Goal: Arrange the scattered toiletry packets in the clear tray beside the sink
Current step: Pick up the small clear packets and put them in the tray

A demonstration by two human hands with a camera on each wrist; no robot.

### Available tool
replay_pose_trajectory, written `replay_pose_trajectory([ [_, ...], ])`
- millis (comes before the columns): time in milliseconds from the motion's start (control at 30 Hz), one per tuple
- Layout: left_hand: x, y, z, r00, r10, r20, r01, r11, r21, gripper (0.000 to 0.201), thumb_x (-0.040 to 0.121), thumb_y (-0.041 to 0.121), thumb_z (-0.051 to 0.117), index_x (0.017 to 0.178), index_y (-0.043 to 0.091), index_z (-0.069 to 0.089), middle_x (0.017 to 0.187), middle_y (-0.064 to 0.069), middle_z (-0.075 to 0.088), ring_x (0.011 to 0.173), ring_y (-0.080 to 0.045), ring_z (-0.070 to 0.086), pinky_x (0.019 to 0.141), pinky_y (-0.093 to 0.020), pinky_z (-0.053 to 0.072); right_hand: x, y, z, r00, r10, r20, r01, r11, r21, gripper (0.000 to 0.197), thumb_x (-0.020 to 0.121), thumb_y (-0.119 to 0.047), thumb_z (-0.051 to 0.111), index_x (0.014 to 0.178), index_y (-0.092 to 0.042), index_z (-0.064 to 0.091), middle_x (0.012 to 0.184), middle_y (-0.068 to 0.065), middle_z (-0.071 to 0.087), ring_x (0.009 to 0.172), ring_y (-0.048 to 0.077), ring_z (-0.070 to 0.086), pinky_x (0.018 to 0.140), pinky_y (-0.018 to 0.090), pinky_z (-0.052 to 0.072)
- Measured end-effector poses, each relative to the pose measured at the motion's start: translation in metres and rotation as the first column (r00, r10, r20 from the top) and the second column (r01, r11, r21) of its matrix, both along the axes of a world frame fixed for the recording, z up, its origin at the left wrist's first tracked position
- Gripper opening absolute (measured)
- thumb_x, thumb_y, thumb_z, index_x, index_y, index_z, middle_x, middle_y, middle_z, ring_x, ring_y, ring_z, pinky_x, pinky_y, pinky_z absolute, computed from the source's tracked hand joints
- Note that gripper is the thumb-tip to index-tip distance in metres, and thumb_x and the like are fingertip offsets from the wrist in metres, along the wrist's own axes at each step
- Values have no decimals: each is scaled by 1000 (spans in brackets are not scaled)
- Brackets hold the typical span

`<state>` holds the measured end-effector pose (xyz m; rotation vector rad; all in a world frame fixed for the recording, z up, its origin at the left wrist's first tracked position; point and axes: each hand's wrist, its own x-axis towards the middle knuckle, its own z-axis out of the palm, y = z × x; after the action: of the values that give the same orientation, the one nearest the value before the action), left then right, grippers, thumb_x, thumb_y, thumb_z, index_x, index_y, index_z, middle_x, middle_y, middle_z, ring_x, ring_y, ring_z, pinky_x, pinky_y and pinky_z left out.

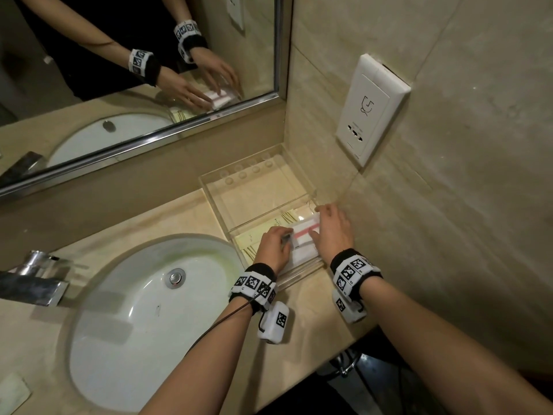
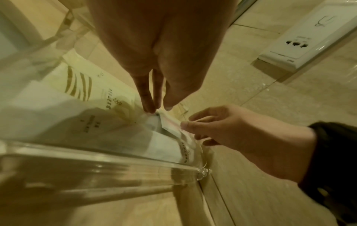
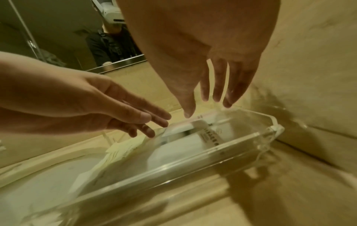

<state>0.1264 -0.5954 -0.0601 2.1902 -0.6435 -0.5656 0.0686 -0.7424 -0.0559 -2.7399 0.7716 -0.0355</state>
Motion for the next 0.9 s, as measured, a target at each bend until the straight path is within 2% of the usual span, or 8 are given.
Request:
replay_pose_trajectory([
  [100,0,0,0,1000,13,-19,-13,1000,-19,33,91,1,53,123,7,60,124,-9,58,97,-11,54,95,-17,40,-7,6,-4,999,-32,5,31,990,138,48,86,-28,71,128,-13,52,127,8,52,111,25,57,93,41,52],
  [233,-1,-1,-3,1000,-6,-17,6,1000,-20,31,93,2,48,121,5,62,124,-9,57,110,-21,57,101,-21,39,-11,11,-11,999,-49,7,46,970,238,51,86,-24,72,130,-10,51,131,9,52,114,25,59,95,40,52],
  [367,-2,0,-4,999,-23,-46,23,1000,-11,32,94,2,46,122,5,62,126,-10,55,111,-23,56,105,-28,41,-10,9,-15,999,-25,40,13,958,287,48,87,-18,70,131,-9,52,136,8,52,116,24,59,100,37,49],
  [467,-1,-2,-6,997,-26,-71,26,1000,-2,32,94,2,46,122,5,61,126,-10,53,111,-24,56,106,-34,43,-9,3,-16,999,22,43,-34,951,307,46,88,-14,68,131,-10,51,137,6,50,119,22,57,103,36,47],
  [633,-2,-7,-6,996,-25,-88,26,1000,13,33,93,2,47,122,3,61,126,-12,51,112,-25,55,106,-26,39,-9,-5,-15,999,46,12,-48,956,290,40,88,-12,66,126,-12,52,132,4,53,115,21,58,101,34,48],
  [767,-4,-9,-4,993,-37,-115,38,999,-1,32,92,1,46,121,3,61,125,-12,51,109,-26,58,107,-35,43,-12,-3,-13,998,45,48,-56,964,260,43,90,-12,63,131,-10,50,136,5,52,120,21,56,103,35,47],
  [833,-3,-8,-2,996,-20,-89,21,1000,10,33,93,2,45,123,3,60,125,-12,51,110,-25,56,107,-29,40,-13,-1,-10,997,43,67,-58,967,249,42,91,-12,62,131,-11,50,137,4,52,120,21,56,101,37,49],
  [900,-1,-5,-1,996,21,-89,-22,1000,-12,33,93,2,46,123,4,59,125,-13,53,110,-25,57,104,-31,44,-13,1,-6,995,39,90,-60,967,247,39,90,-11,61,129,-12,52,134,4,53,116,21,57,97,38,51],
])
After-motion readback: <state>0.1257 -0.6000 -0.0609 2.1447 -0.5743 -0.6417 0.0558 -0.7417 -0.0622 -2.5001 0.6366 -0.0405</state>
